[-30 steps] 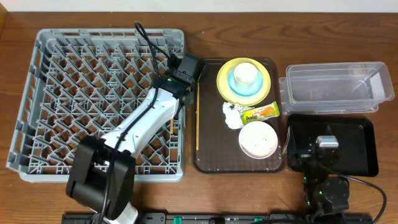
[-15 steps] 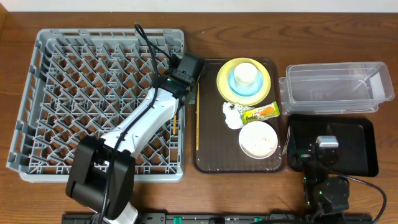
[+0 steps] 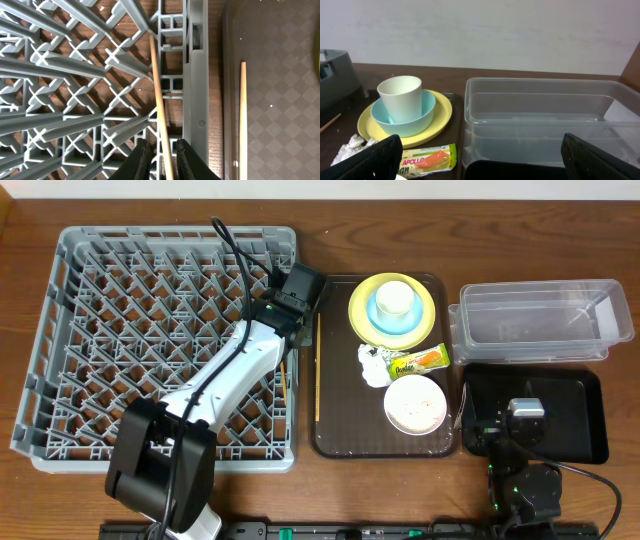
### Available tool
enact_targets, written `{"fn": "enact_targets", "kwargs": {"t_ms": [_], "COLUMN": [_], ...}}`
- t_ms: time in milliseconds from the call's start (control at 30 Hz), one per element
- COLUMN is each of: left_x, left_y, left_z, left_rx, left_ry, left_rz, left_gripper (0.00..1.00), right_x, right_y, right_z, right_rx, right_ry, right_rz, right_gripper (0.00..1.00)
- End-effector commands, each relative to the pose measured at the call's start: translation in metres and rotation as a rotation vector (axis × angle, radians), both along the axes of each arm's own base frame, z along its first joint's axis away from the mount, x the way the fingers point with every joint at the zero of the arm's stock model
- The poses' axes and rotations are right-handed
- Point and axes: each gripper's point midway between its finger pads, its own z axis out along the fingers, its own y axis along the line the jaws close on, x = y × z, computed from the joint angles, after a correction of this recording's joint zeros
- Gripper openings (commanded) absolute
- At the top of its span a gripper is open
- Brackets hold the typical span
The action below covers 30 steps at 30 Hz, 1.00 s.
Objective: Sort waste into correct bins and load items into the dishwasher rack
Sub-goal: 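Release the chopstick and move the left gripper back to the tray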
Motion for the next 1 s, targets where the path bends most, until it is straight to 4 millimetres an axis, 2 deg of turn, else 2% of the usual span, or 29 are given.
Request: {"fn": "enact_targets", "kwargs": {"t_ms": [0, 233, 333, 500, 700, 967], "left_x": [-0.003, -0.015, -0.019, -0.02, -0.029, -0.033], "left_y": [0.001, -0.005, -0.002, -0.004, -0.032, -0.058], "left_z": [0.005, 0.046, 0.056, 0.053, 0.05, 0.049], "left_rx": [-0.02, -0.108, -0.109, -0.123, -0.242, -0.254], "left_ry": [-0.001, -0.052, -0.065, -0.052, -0.002, -0.009], "left_rz": [-0.001, -0.029, -0.028, -0.02, -0.097, -0.161], "left_gripper": [0.19, 0.11, 0.06, 0.06, 0.06, 0.07], "right_x": [0.0, 0.0, 0.0, 0.0, 0.0, 0.0], "right_y": [-0.002, -0.002, -0.002, -0.002, -0.002, -0.002], "right_z": [-0.002, -0.002, -0.002, -0.002, -0.002, -0.002], "right_rx": [-0.005, -0.005, -0.005, -0.005, -0.005, -0.005], "right_ry": [0.005, 0.005, 0.005, 0.005, 0.005, 0.005], "right_rz": [-0.007, -0.007, -0.007, -0.007, -0.007, -0.007], "right_gripper": [0.99, 0.99, 0.99, 0.99, 0.99, 0.99]}}
